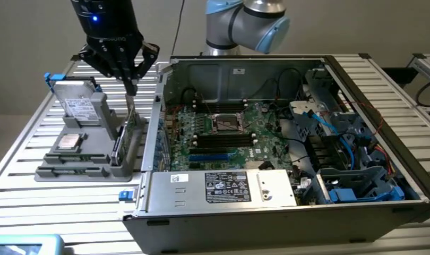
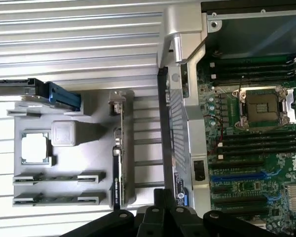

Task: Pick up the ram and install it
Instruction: 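Reach for the ram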

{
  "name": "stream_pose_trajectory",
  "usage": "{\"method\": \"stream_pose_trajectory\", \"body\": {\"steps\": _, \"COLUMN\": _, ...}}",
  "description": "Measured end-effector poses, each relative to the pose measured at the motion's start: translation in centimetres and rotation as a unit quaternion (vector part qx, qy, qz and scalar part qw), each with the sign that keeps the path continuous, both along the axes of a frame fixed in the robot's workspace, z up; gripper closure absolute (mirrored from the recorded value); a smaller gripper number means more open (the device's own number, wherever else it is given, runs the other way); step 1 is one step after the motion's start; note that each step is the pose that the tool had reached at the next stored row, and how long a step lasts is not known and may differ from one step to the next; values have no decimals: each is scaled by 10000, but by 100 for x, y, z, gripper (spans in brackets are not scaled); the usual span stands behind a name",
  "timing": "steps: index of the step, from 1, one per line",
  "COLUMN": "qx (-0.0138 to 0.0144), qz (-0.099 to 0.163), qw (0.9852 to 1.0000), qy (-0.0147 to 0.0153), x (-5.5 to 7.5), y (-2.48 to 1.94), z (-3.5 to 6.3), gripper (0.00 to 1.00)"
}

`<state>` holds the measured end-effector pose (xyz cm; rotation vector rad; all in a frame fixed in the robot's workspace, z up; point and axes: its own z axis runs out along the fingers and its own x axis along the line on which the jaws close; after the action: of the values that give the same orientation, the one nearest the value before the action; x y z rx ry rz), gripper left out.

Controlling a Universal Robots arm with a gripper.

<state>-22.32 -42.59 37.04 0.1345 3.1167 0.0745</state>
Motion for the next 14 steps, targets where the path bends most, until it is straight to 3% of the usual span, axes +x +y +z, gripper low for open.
{"method": "stream_pose_trajectory", "body": {"steps": 10, "qx": -23, "qz": 0, "qw": 10000, "qy": 0, "x": -180, "y": -150, "z": -142, "gripper": 89}}
{"method": "stream_pose_trajectory", "body": {"steps": 12, "qx": -43, "qz": -1, "qw": 10000, "qy": 0, "x": -202, "y": -175, "z": -158, "gripper": 89}}
{"method": "stream_pose_trajectory", "body": {"steps": 14, "qx": -86, "qz": 0, "qw": 10000, "qy": 0, "x": -222, "y": -195, "z": -167, "gripper": 89}}
